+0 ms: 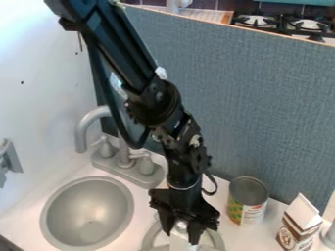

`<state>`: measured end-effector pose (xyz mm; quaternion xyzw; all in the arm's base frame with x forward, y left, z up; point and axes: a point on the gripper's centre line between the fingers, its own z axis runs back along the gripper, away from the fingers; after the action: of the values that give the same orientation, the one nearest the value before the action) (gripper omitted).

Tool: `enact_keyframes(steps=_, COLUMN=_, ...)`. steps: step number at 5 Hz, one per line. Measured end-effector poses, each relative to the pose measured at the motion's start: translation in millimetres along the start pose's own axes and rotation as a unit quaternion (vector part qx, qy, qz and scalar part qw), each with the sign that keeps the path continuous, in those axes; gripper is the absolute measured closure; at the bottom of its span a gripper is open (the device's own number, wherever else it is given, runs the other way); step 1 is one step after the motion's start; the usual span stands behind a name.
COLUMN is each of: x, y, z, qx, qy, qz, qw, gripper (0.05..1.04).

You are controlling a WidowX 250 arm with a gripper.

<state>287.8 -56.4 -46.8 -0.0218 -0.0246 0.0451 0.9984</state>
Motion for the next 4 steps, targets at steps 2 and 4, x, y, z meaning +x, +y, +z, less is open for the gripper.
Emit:
enact_keyframes(steps=2, x=2.6, y=7.3, z=-3.2, qx=-0.008, qy=-0.006, qz=0.015, qw=0.9998, gripper=0.453)
enact_keyframes(steps=4, x=-0.2, y=9.5, z=-9.8, qx=-0.063, qy=0.016, qz=0.039, qw=0.9971, gripper=0.124)
